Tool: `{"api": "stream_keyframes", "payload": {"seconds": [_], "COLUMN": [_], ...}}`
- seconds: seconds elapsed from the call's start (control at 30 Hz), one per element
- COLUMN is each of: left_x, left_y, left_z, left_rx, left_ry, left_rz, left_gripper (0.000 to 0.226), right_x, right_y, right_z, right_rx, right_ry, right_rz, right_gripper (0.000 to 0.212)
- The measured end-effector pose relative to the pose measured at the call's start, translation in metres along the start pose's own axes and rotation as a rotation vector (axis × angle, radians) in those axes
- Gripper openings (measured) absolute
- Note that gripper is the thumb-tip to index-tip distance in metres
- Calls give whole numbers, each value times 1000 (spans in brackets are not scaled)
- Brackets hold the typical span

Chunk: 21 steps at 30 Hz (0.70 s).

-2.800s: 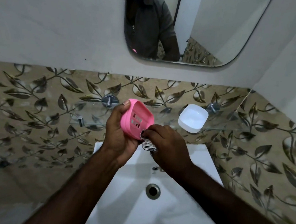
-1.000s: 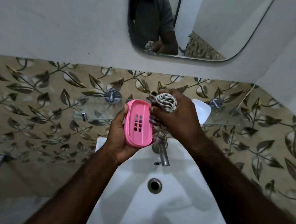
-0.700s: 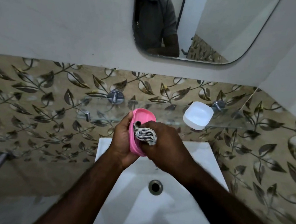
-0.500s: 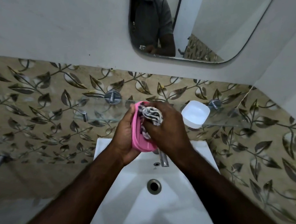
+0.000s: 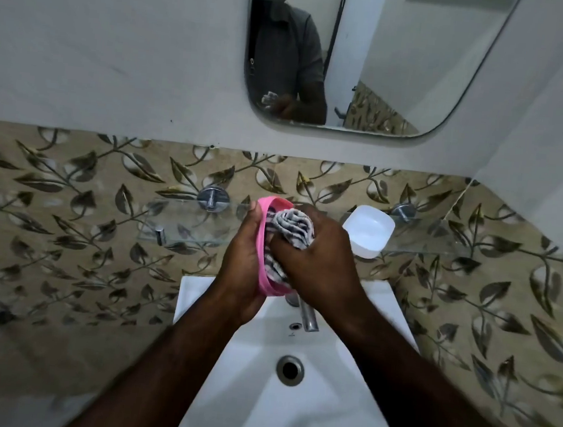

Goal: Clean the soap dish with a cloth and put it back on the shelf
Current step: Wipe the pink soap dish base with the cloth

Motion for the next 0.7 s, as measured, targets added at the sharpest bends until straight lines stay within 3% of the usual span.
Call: {"api": "stream_keyframes", "payload": {"seconds": [0.1, 0.27, 0.37, 0.47, 0.6, 0.7], "left_x": [-7, 3, 9, -4, -19, -18], "left_y": [-1, 8, 11, 10, 4, 5], "left_z": [3, -5, 4, 12, 11, 11], "left_rx": [-21, -30, -95, -109, -79, -92], "left_ry": [3, -185, -266, -277, -163, -159], "left_rz": [-25, 71, 138, 80, 5, 46], "left_gripper": [50, 49, 53, 55, 48, 49], "right_x": [5, 9, 1, 9, 18, 22], "right_y": [-11, 1, 20, 17, -11, -17], "right_z": [-6, 21, 25, 10, -3, 14], "right_rx": [178, 36, -84, -77, 35, 6], "right_ry": [137, 267, 56, -188, -135, -79], "right_rz": [74, 7, -81, 20, 108, 140], "right_gripper": [22, 15, 21, 16, 18, 14]}}
Point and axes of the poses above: each hand's wrist, its own y-axis away from the middle knuckle, its own x-axis out of the back of the hand, z = x × y, the point moved 7 cm from there along -y, towards the middle knuckle, and after that the axes turned 12 degrees about -y, right-handed, at the moved point
